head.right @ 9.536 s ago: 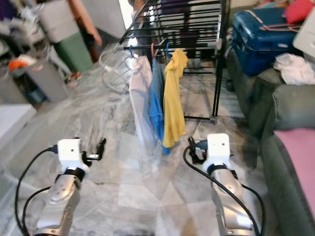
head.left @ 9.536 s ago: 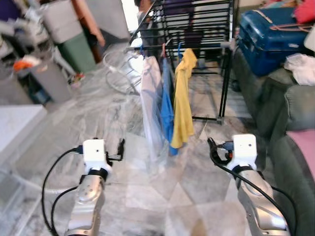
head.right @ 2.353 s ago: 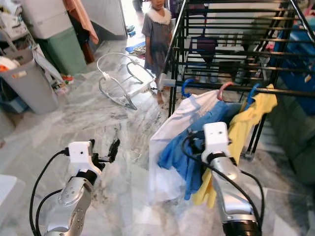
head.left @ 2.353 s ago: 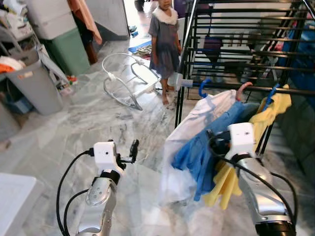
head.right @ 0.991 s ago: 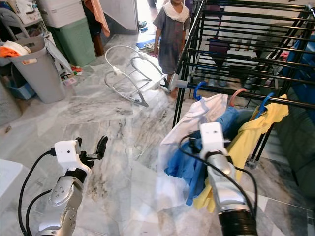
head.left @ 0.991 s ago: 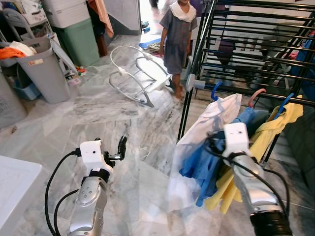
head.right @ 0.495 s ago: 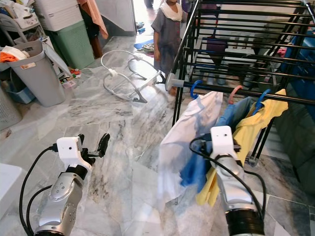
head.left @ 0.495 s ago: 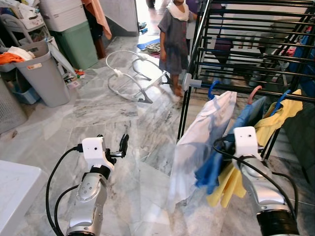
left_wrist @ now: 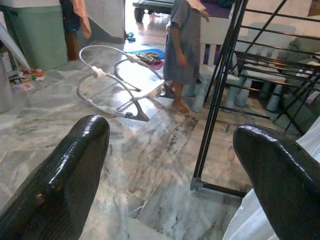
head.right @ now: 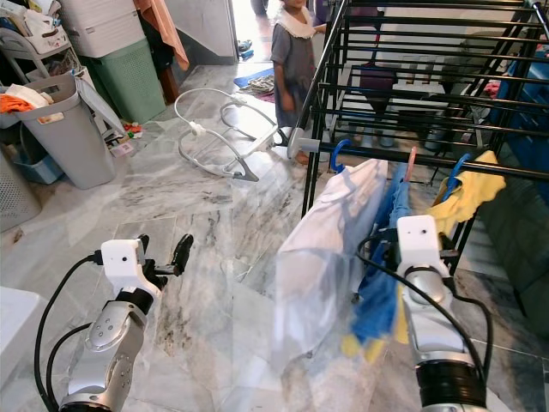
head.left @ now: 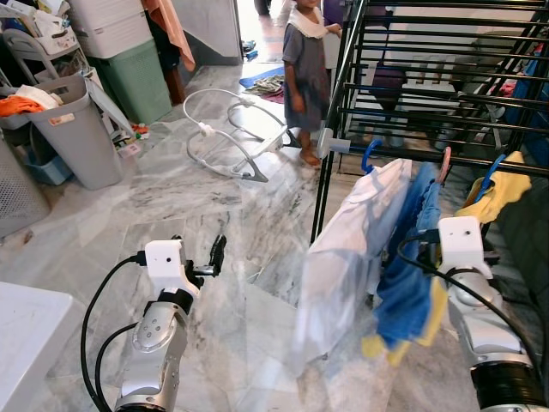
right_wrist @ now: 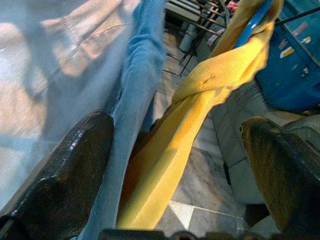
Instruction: Hang hanger
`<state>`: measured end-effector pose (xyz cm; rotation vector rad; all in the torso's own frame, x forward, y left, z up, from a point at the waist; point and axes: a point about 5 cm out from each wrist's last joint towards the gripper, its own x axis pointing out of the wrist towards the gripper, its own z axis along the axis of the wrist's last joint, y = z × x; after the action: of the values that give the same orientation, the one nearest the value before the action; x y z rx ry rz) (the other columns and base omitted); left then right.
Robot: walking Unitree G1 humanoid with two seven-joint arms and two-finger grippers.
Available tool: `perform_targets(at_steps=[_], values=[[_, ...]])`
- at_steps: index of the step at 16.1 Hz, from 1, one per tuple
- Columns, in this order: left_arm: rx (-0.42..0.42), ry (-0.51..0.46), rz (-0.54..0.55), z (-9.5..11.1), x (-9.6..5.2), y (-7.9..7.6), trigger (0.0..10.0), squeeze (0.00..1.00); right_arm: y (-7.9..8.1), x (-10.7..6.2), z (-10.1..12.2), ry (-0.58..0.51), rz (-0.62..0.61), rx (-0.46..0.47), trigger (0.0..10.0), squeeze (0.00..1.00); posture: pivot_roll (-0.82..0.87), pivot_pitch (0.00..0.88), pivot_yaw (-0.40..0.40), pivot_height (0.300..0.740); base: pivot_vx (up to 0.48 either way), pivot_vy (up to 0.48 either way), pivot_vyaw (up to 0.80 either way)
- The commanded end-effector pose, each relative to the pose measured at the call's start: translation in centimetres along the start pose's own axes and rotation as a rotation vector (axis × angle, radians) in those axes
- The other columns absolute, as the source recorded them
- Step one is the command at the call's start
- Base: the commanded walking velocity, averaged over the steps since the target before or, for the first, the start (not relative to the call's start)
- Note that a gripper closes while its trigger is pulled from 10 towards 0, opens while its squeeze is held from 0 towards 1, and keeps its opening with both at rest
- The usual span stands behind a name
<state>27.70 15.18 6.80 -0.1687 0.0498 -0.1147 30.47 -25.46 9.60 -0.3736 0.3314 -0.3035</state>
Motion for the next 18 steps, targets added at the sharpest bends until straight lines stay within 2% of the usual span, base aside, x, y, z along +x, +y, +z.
perform_targets(at_steps=[1, 4, 5, 17, 18], values=[[0.015, 0.016, 0.002, -0.1, 0.1, 0.3, 10.0, 0.00, 0.3, 0.1, 0.9, -0.035, 0.010, -0.001, 10.0, 0.00, -0.18, 0.000, 0.115, 0.740, 0.000, 0.000, 0.00], [0.016, 0.017, 0.000, -0.1, 0.1, 0.3, 10.0, 0.00, 0.6, 0.1, 1.1, -0.045, 0.031, 0.012, 10.0, 0.00, -0.18, 0.000, 0.115, 0.740, 0.000, 0.000, 0.00], [0.017, 0.021, -0.003, -0.2, 0.1, 0.2, 10.0, 0.00, 1.4, 0.4, 1.4, -0.049, 0.089, 0.039, 10.0, 0.00, -0.17, 0.000, 0.110, 0.740, 0.000, 0.000, 0.00], [0.013, 0.045, -0.027, -0.4, 0.1, -0.2, 10.0, 0.00, 1.7, 1.6, 0.6, 0.042, 0.163, 0.108, 10.0, 0.00, -0.17, 0.000, 0.113, 0.740, 0.000, 0.000, 0.00], [0.012, 0.047, -0.030, -0.5, 0.1, -0.3, 10.0, 0.00, 1.6, 1.7, 0.6, 0.041, 0.162, 0.114, 0.3, 0.00, -0.17, 0.000, 0.114, 0.740, 0.000, 0.000, 0.00]])
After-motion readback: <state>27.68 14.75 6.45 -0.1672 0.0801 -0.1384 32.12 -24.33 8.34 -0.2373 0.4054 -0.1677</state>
